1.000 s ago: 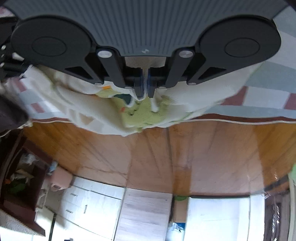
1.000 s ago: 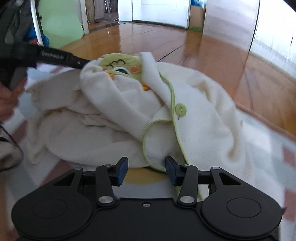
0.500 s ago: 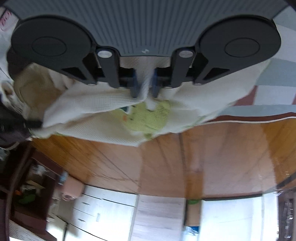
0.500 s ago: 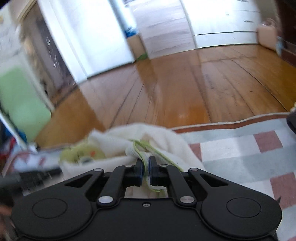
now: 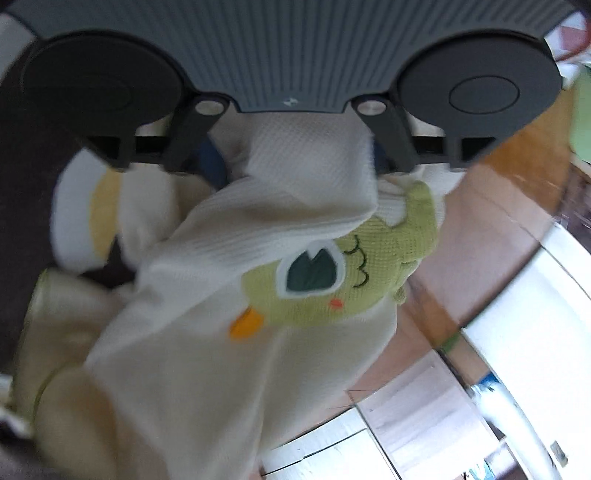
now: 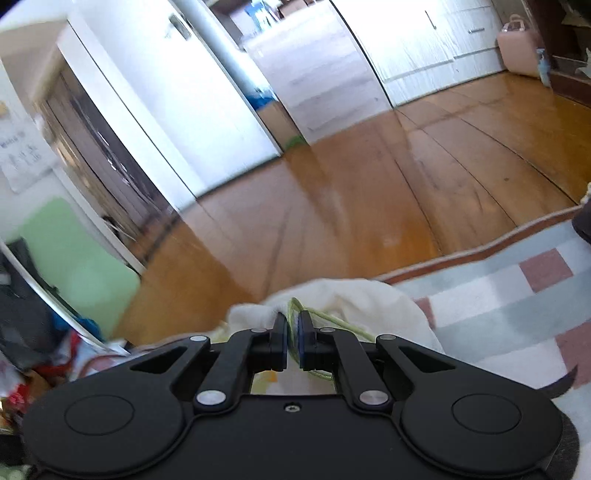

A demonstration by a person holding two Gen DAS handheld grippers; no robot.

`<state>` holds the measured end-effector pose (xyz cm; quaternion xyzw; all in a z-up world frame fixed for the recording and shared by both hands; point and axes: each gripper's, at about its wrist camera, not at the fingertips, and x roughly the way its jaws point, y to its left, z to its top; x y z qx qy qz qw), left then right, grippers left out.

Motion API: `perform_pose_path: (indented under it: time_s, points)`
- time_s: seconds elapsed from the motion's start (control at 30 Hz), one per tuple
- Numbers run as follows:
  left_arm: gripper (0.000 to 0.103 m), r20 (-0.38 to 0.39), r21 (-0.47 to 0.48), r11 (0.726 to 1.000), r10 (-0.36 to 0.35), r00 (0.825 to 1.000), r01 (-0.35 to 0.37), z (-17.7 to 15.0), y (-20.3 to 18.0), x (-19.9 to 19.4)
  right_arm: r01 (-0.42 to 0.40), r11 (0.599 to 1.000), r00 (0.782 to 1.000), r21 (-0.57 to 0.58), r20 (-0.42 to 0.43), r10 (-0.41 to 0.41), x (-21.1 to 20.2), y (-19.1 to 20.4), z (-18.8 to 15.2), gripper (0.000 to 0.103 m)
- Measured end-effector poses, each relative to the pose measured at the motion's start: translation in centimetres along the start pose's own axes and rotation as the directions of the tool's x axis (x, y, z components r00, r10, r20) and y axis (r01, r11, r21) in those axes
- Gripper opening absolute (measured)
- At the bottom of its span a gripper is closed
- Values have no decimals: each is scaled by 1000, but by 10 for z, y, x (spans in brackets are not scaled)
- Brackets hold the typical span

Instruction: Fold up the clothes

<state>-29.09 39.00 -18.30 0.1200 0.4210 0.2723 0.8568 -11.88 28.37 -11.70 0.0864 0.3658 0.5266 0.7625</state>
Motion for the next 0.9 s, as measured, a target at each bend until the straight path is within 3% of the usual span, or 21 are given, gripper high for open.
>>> perform_pose_path:
  time_s: [0.1,0.2,0.33,0.37,0.43,0.47,0.6,0.73,0.8,0.83,0.9]
  points:
    - [16,56,-81,995,57,997,-53,5,15,-14,29,998,1000,-49,12,-29,-10,6,-3,7]
    - [14,171,-121,985,144,975,-124,14,31,-41,50,997,999,-61,9,-50,-18,5,-4,7]
    - [14,287,-82,956,292,912,-281,41,80,-81,64,994,998,-91,19,-62,-27,14,6,7]
    - [14,312,-102,945,327,892,-311,49,100,-95,56,993,998,-101,24,-54,-29,20,10,7]
    - [14,357,-183,905,425,832,-384,63,142,-130,-9,992,1000,-122,26,13,-36,36,18,7]
    - [14,339,-224,895,442,831,-386,58,153,-139,-53,990,998,-133,10,54,-38,44,17,7]
    - [14,180,-379,865,417,891,-328,8,174,-157,-213,962,975,-172,-98,198,-31,69,-6,7]
    - [16,27,-528,799,354,935,-287,-41,195,-174,-371,909,920,-193,-210,331,-24,93,-29,7]
    - [19,-45,-598,754,309,950,-274,-66,206,-182,-420,885,893,-201,-265,364,-19,104,-40,7]
    - [17,-79,-631,728,284,956,-269,-79,211,-187,-388,896,902,-217,-288,322,-15,105,-45,7]
    - [13,-155,-740,628,188,970,-240,-118,216,-177,-318,908,921,-275,-316,227,-10,110,-55,7]
